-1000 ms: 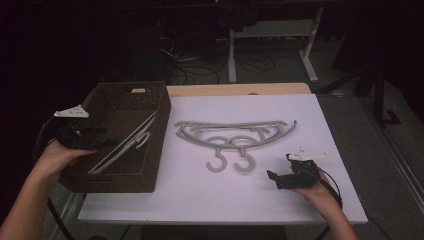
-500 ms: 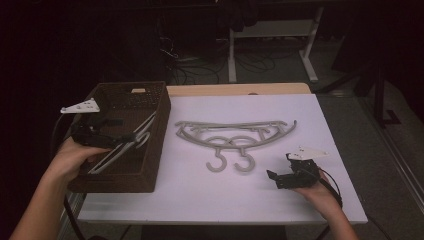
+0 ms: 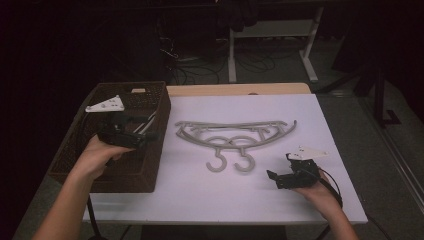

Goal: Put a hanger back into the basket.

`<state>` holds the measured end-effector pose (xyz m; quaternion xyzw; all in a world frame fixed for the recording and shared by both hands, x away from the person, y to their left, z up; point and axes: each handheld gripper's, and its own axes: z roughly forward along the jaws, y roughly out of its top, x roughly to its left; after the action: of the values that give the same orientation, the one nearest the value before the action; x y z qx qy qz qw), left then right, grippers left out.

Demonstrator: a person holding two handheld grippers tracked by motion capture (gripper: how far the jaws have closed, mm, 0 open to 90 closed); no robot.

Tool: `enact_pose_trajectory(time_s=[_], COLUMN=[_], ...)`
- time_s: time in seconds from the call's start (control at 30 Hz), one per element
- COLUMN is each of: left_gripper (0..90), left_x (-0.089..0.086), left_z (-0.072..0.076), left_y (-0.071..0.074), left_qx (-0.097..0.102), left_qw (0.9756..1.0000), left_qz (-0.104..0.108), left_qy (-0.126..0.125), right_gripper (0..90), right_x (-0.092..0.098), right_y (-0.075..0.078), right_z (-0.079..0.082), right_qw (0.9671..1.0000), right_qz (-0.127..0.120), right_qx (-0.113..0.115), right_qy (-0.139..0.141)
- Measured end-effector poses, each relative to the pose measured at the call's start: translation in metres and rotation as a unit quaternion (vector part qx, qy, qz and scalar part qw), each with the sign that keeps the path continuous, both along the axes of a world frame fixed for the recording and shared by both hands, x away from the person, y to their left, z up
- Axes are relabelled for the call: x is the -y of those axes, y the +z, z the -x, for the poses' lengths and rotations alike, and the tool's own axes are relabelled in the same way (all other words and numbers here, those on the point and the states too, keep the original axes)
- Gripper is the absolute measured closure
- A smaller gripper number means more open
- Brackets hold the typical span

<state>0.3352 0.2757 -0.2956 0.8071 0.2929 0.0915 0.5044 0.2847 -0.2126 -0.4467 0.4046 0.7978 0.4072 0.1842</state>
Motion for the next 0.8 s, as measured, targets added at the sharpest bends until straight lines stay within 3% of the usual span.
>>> enact_pose_trajectory(time_s=[0.03,0.13,0.4,0.53,0.8], left_gripper=[11.6,11.6,12.3,12.5,14.0], left_x=[0.013,0.024,0.078,0.103,0.138], left_z=[0.000,0.001,0.000,-0.002,-0.016], left_y=[0.000,0.000,-0.008,-0.017,-0.045], left_qx=[0.000,0.001,0.006,0.007,-0.012], left_qw=[0.9999,0.9998,0.9986,0.9977,0.9968], left_qz=[0.002,0.005,-0.008,-0.031,-0.044], left_qy=[-0.010,-0.019,-0.052,-0.060,-0.066], right_gripper=[7.8,7.8,7.8,7.8,7.8], right_x=[0.000,0.000,0.000,0.001,0.002], right_y=[0.000,0.000,0.001,0.001,0.001], right_z=[0.000,0.000,0.000,0.000,0.000], right_qw=[1.0000,1.0000,1.0000,1.0000,1.0000], right_qz=[-0.001,-0.001,-0.002,-0.002,-0.003], right_qx=[0.000,0.000,0.001,0.001,0.003], right_qy=[0.000,0.001,0.003,0.003,0.005])
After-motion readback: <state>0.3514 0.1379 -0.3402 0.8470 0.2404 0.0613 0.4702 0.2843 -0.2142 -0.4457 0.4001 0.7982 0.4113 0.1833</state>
